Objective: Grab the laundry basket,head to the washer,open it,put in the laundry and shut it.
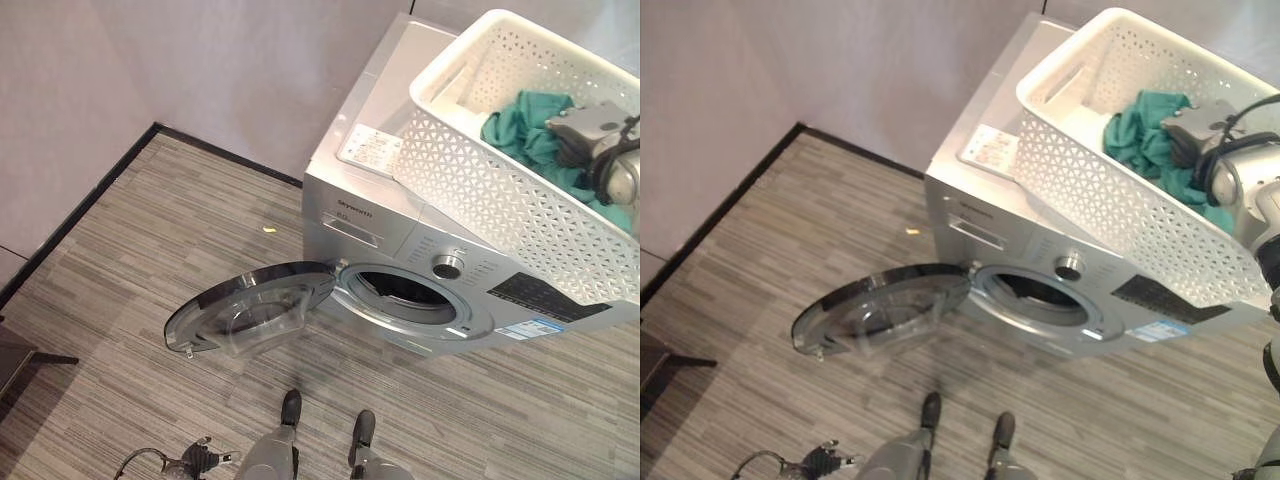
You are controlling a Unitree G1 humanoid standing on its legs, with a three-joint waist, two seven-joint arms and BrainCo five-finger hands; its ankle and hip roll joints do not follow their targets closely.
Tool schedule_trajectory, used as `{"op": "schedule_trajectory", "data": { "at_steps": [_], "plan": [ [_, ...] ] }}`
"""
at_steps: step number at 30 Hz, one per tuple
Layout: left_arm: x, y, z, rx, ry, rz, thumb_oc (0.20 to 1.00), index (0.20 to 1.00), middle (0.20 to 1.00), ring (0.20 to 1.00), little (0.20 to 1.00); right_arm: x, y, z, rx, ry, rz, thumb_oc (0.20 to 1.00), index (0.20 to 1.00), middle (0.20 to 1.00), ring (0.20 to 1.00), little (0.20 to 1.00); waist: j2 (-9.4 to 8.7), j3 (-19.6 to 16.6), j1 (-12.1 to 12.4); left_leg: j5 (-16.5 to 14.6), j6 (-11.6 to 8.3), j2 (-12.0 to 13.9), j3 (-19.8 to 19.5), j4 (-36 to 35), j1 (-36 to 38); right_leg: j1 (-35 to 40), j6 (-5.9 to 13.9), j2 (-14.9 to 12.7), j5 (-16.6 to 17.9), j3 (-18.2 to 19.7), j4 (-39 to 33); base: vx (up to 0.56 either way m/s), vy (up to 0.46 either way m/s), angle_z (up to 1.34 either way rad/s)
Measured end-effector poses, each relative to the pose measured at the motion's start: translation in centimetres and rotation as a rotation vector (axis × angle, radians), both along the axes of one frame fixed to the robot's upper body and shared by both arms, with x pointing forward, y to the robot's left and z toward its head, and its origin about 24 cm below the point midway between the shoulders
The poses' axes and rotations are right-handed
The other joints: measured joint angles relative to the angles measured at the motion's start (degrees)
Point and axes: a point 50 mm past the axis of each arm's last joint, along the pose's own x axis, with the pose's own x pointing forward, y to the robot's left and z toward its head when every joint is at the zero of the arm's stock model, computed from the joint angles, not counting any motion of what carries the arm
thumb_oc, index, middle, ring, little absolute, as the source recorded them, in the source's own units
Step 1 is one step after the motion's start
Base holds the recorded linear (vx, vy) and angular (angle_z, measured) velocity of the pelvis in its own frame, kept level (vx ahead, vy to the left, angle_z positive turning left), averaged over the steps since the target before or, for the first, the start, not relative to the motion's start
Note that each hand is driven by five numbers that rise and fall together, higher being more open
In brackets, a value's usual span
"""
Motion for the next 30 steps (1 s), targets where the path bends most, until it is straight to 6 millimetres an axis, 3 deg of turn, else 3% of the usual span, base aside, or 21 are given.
{"op": "schedule_trajectory", "data": {
  "at_steps": [1,3,5,8,13,16,17,18,19,21,23,24,25,27,30],
  "plan": [
    [0.1,0.0,0.0,0.003,-0.007,-0.001,1.000,1.000,1.000,1.000,1.000,-0.2,-0.9,-0.1,0.036,-0.021,-0.037,0.200,0.200,0.200,0.200,0.200,0.21,-0.13,0.12,0.09,-0.03,-0.02,-0.30,-0.01,0.01,0.18,0.07,-0.02,-0.11,-0.37,-0.03,0.01,-0.057,0.17],
    [0.4,-0.1,0.1,0.011,-0.017,-0.018,1.000,1.000,1.000,1.000,1.000,-0.8,-3.0,0.4,0.308,-0.170,-0.118,0.200,0.200,0.200,0.200,0.200,1.09,-0.24,0.10,0.37,-0.20,0.03,-1.13,-0.14,1.03,1.49,0.13,0.11,-0.24,-0.87,0.01,0.03,-0.061,0.17],
    [0.3,-0.1,0.1,0.018,-0.020,-0.017,1.000,1.000,1.000,1.000,1.000,-1.4,-3.3,1.0,0.522,-0.305,-0.056,0.200,0.200,0.200,0.200,0.200,1.53,-0.50,-0.09,0.38,-0.23,0.03,-1.33,-0.85,2.79,2.97,0.01,0.11,-0.68,-1.09,0.00,0.03,-0.041,0.10],
    [0.6,-0.2,0.2,0.028,-0.040,-0.027,1.000,1.000,1.000,1.000,1.000,-2.7,-5.4,3.0,0.821,-0.555,-0.091,0.200,0.200,0.200,0.200,0.200,2.54,-1.36,0.05,0.62,-0.35,0.02,-2.00,-1.98,4.78,4.80,0.06,0.14,-1.06,-1.95,0.01,0.03,-0.031,0.09],
    [0.4,-0.3,0.1,0.032,-0.040,-0.024,1.000,1.000,1.000,1.000,1.000,-3.0,-5.4,6.1,1.322,-0.871,0.054,0.200,0.200,0.200,0.200,0.200,2.76,-3.00,-0.26,0.68,-0.39,0.13,-2.14,-2.55,7.64,7.41,0.16,0.29,-1.59,-2.13,-0.01,0.02,-0.007,0.02],
    [-0.1,-0.6,-0.1,0.040,-0.032,-0.019,1.000,1.000,1.000,1.000,1.000,-0.9,-1.8,7.6,1.653,-0.958,0.272,0.200,0.200,0.200,0.200,0.200,2.42,-5.16,-0.70,0.59,-0.42,0.15,-2.60,-2.61,9.13,9.14,0.28,0.29,-2.08,-2.40,-0.45,0.04,-0.003,0.04],
    [-1.4,-0.7,-0.5,0.038,0.000,0.013,1.000,1.000,1.000,1.000,1.000,0.9,2.2,8.4,1.887,-0.953,0.429,0.200,0.200,0.200,0.200,0.200,2.79,-5.59,-1.80,0.20,-0.43,0.13,-2.42,-2.67,10.87,10.69,0.28,0.28,-2.28,-2.23,-0.46,0.06,-0.010,-0.15],
    [-4.3,-1.7,-1.3,0.003,0.076,0.069,1.000,1.000,1.000,1.000,1.000,2.3,11.8,10.6,2.242,-0.827,0.858,0.200,0.200,0.200,0.200,0.200,4.25,-6.93,-3.31,-0.66,-0.47,0.21,-1.70,-2.69,13.29,12.82,0.25,0.26,-2.75,-1.81,-0.47,0.04,-0.006,-0.09],
    [-4.5,-2.3,-1.5,-0.014,0.078,0.078,1.000,1.000,1.000,1.000,1.000,1.1,15.7,12.4,2.306,-0.755,1.086,0.200,0.200,0.200,0.200,0.200,4.51,-8.18,-2.54,-0.73,-0.50,0.30,-2.01,-2.75,13.58,13.30,0.21,0.31,-3.09,-1.97,-0.46,0.04,-0.009,-0.01],
    [-4.1,-2.6,-1.4,-0.028,0.049,0.093,1.000,1.000,1.000,1.000,1.000,-1.0,19.1,14.2,2.353,-0.730,1.322,0.200,0.200,0.200,0.200,0.200,3.74,-9.50,-0.76,-0.85,-0.69,0.52,-2.71,-2.72,13.95,13.95,0.06,0.41,-3.50,-2.48,-0.34,0.01,-0.010,0.20],
    [-4.2,-2.7,-1.3,-0.046,0.029,0.110,1.000,1.000,1.000,1.000,1.000,-2.5,21.0,14.9,2.360,-0.733,1.462,0.200,0.200,0.200,0.200,0.200,2.39,-11.61,-0.32,-0.74,-0.58,0.36,-4.05,-2.72,13.85,14.33,-0.06,0.40,-4.12,-3.92,-0.24,0.00,-0.010,0.32],
    [-4.1,-2.6,-1.2,-0.044,0.025,0.101,1.000,1.000,1.000,1.000,1.000,-2.5,21.1,15.0,2.356,-0.745,1.467,0.200,0.200,0.200,0.200,0.200,1.95,-12.37,0.44,-0.92,-0.84,0.36,-4.42,-2.72,13.86,14.38,-0.07,0.40,-4.30,-4.05,-0.27,-0.01,-0.004,0.23],
    [-4.3,-1.9,-1.0,-0.033,0.020,0.115,1.000,1.000,1.000,1.000,1.000,-2.1,20.7,14.9,2.361,-0.771,1.424,0.200,0.200,0.200,0.200,0.200,0.27,-13.74,0.69,-1.04,-1.00,0.33,-4.84,-2.72,13.74,14.59,-0.09,0.41,-4.46,-4.51,-0.17,0.01,-0.022,0.17],
    [-2.5,-1.5,-0.1,-0.052,-0.065,0.077,1.000,1.000,1.000,1.000,1.000,-1.7,20.9,15.2,2.398,-0.813,1.376,0.200,0.200,0.200,0.200,0.200,-0.15,-14.09,0.98,-1.04,-1.01,0.00,-5.43,-2.73,13.57,15.10,-0.03,0.07,-4.46,-5.14,-0.08,0.00,-0.020,0.15],
    [1.7,-0.9,3.1,-0.112,-0.304,0.033,1.000,1.000,1.000,1.000,1.000,-1.9,21.2,15.7,2.401,-0.823,1.398,0.200,0.200,0.200,0.200,0.200,0.29,-14.05,2.23,-1.08,-0.94,-0.43,-6.78,-2.68,12.76,14.99,0.16,-0.18,-4.62,-5.87,-0.08,-0.01,-0.014,0.19]
  ]
}}
